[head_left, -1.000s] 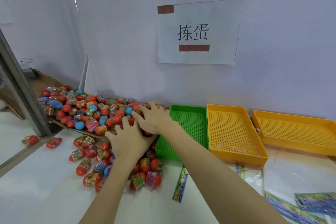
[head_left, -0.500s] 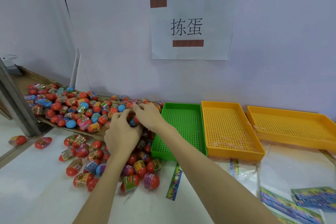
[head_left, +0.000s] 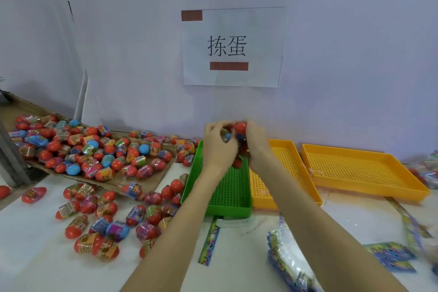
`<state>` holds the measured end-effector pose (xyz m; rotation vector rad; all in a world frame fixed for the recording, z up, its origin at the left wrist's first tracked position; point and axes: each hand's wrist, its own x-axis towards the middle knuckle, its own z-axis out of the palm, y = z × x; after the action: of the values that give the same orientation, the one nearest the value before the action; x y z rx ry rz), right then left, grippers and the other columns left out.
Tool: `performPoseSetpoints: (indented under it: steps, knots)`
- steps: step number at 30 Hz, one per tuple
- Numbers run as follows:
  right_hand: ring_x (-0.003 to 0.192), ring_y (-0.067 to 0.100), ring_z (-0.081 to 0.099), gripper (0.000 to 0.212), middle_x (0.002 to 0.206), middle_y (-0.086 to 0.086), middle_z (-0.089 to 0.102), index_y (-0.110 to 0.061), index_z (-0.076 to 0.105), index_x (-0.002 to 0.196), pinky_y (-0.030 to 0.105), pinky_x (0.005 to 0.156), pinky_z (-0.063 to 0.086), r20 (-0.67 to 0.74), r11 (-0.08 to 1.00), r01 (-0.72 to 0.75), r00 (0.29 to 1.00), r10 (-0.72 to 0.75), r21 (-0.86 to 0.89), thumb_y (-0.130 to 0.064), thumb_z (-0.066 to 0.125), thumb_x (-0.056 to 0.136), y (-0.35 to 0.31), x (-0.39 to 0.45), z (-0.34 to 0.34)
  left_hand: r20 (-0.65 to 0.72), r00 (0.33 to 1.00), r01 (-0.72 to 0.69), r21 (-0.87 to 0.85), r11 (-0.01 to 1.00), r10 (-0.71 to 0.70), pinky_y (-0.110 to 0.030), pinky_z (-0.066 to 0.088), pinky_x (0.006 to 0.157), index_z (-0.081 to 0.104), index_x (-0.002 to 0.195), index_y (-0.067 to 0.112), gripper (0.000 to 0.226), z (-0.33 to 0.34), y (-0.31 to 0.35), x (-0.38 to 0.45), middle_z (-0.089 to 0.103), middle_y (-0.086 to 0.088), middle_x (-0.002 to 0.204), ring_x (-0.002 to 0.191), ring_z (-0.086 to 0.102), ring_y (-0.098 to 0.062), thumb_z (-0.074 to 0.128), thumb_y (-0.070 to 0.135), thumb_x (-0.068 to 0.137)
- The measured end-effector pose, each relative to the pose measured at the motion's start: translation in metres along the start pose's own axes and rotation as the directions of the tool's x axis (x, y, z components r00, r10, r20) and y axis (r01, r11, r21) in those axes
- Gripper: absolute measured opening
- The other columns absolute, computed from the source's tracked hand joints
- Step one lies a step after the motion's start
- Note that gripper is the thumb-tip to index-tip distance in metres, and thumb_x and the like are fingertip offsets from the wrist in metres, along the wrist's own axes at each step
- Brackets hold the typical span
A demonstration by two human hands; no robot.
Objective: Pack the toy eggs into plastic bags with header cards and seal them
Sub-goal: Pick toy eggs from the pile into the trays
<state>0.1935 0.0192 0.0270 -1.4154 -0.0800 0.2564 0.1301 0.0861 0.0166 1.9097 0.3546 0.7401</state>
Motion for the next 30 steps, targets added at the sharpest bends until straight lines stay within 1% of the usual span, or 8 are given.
performPoseSetpoints:
  steps: [3,5,9,12,16,19,26,30]
  knots:
    - [0.101,0.034,0.069,0.027,0.111,0.018,0.071,-0.009,0.069,0.108,0.052,0.092,0.059,-0.081,0.984,0.034,0.995,-0.049,-0.173,-0.025,0.049,0.1,-0.001,0.011,-0.048,0.316,0.939,0.191,-0.149,0.97,-0.136,-0.043,0.054,0.082,0.058,0.141,0.016,0.039,0.019,0.008,-0.004,0.06,-0.026,0.141,0.124,0.06,-0.047,0.044,0.037,0.111]
    - [0.11,0.03,0.065,0.031,0.118,0.01,0.069,-0.017,0.071,0.117,0.05,0.1,0.054,-0.05,0.937,0.059,0.995,-0.081,-0.346,-0.03,0.046,0.102,0.002,0.011,-0.074,0.414,0.907,0.094,-0.022,0.995,-0.076,-0.036,0.043,0.104,0.045,0.155,0.031,0.046,0.015,0.003,-0.005,0.048,-0.005,0.159,0.14,0.051,-0.025,0.035,0.045,0.112]
    - [0.117,0.016,0.051,0.038,0.13,-0.002,0.063,-0.032,0.069,0.132,0.036,0.098,0.04,0.111,0.768,0.236,0.971,-0.213,-0.595,-0.042,0.042,0.107,0.009,-0.001,-0.084,0.376,0.922,-0.164,0.165,0.972,0.092,-0.023,0.046,0.101,0.046,0.154,0.035,0.046,-0.025,-0.011,-0.011,0.058,0.004,0.148,0.1,0.054,0.005,0.034,0.049,0.111]
    - [0.15,0.026,0.036,0.042,0.159,0.006,0.046,-0.028,0.061,0.142,0.045,0.121,0.03,0.225,0.596,0.355,0.932,-0.284,-0.72,-0.043,0.041,0.109,0.009,-0.014,-0.062,0.269,0.951,-0.235,0.318,0.919,0.15,-0.049,0.035,0.121,0.051,0.149,0.034,0.072,-0.075,-0.029,-0.026,0.051,0.008,0.152,0.137,0.045,-0.006,0.03,0.079,0.097]
    - [0.141,0.021,0.047,0.046,0.153,-0.002,0.051,-0.024,0.049,0.15,0.034,0.112,0.036,0.472,0.556,0.573,0.817,-0.33,-0.602,-0.042,0.044,0.108,0.02,-0.043,-0.014,0.404,0.902,-0.195,0.696,0.691,-0.152,-0.065,0.005,0.125,-0.008,0.157,0.057,0.127,-0.141,-0.067,-0.067,-0.013,0.016,0.171,0.159,-0.006,-0.017,0.031,0.113,0.051]
    - [0.141,0.02,0.046,0.048,0.154,-0.002,0.051,-0.026,0.047,0.151,0.031,0.111,0.034,0.694,0.515,0.681,0.689,-0.209,-0.521,-0.048,0.035,0.11,0.038,-0.06,0.024,0.463,0.867,-0.257,0.731,0.633,-0.184,-0.059,0.001,0.126,-0.033,0.149,0.057,0.146,-0.157,-0.094,-0.1,-0.026,0.019,0.167,0.157,-0.017,-0.011,0.048,0.112,0.041]
    - [0.112,0.033,0.058,0.046,0.123,0.013,0.065,-0.011,0.061,0.128,0.047,0.099,0.046,0.811,0.02,0.813,0.582,-0.062,-0.582,-0.035,0.025,0.113,0.068,-0.069,0.072,0.313,0.94,-0.34,0.834,0.436,0.134,-0.036,0.039,0.106,0.034,0.157,0.015,0.084,-0.135,-0.114,-0.096,0.045,-0.004,0.147,0.126,0.045,-0.023,0.045,0.067,0.092]
    - [0.114,0.037,0.06,0.054,0.122,0.014,0.068,-0.012,0.062,0.129,0.053,0.104,0.044,0.801,0.127,0.798,0.597,-0.034,-0.589,-0.038,0.017,0.113,0.063,-0.059,0.086,0.221,0.966,-0.258,0.78,0.57,0.134,-0.032,0.052,0.084,0.045,0.149,0.014,0.067,-0.136,-0.114,-0.077,0.054,-0.001,0.128,0.113,0.054,-0.02,0.059,0.051,0.094]
